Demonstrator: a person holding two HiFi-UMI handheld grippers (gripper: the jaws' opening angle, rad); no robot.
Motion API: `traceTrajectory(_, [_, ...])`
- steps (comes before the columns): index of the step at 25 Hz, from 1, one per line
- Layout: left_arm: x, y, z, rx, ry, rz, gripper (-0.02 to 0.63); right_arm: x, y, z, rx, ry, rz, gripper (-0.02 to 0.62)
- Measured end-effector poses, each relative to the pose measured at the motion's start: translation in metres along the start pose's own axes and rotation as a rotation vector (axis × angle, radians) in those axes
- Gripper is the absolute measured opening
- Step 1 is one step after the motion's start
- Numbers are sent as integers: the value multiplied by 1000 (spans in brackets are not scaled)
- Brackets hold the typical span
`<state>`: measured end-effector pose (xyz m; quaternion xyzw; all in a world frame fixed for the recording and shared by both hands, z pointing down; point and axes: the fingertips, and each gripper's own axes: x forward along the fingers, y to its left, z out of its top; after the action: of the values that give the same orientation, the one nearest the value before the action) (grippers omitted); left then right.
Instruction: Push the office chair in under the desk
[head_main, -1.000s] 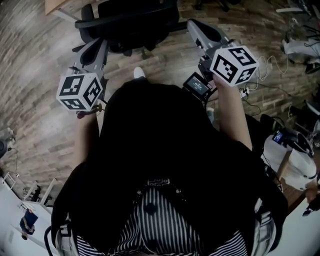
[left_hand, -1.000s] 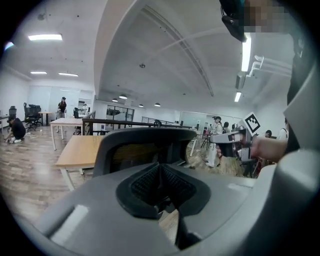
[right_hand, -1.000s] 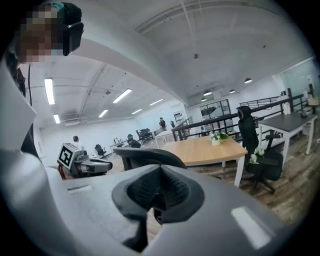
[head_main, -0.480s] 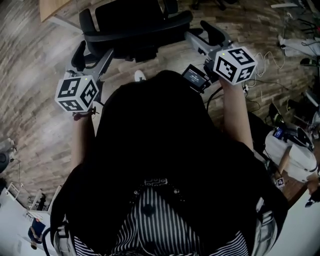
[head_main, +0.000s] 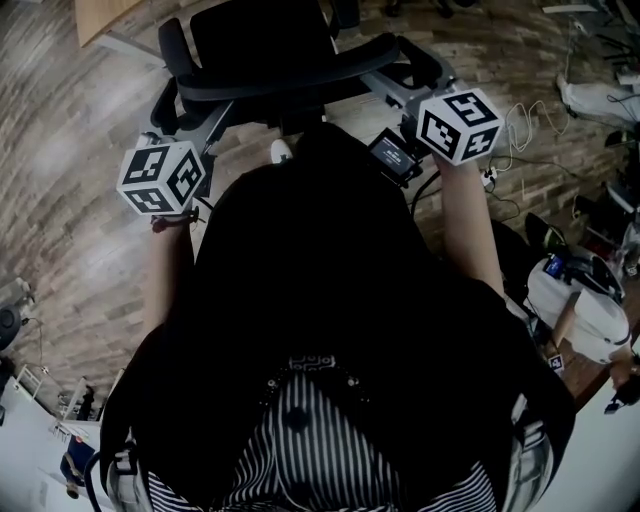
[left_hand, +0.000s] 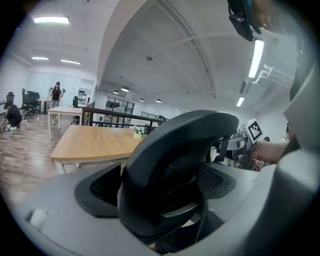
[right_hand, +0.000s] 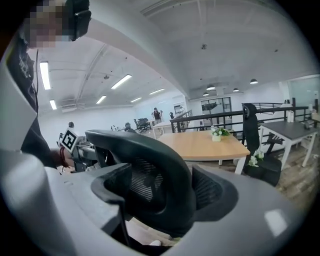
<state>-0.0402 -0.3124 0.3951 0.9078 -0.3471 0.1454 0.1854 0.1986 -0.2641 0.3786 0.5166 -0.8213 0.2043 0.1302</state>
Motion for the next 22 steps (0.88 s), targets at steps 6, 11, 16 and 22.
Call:
traceTrajectory(6, [12, 9, -6, -9, 34, 23, 462, 18, -2, 8, -26, 28, 31, 365])
traceTrajectory(11, [24, 10, -7, -12, 66, 26, 460, 21, -4, 16, -18, 34, 73, 365])
traceTrajectory(16, [34, 13, -1, -35, 90, 43, 456, 26, -12, 21, -17, 48, 94, 365])
traceTrajectory(22, [33, 19, -4, -45, 84, 77, 460, 35, -12, 19, -46, 91, 115, 354])
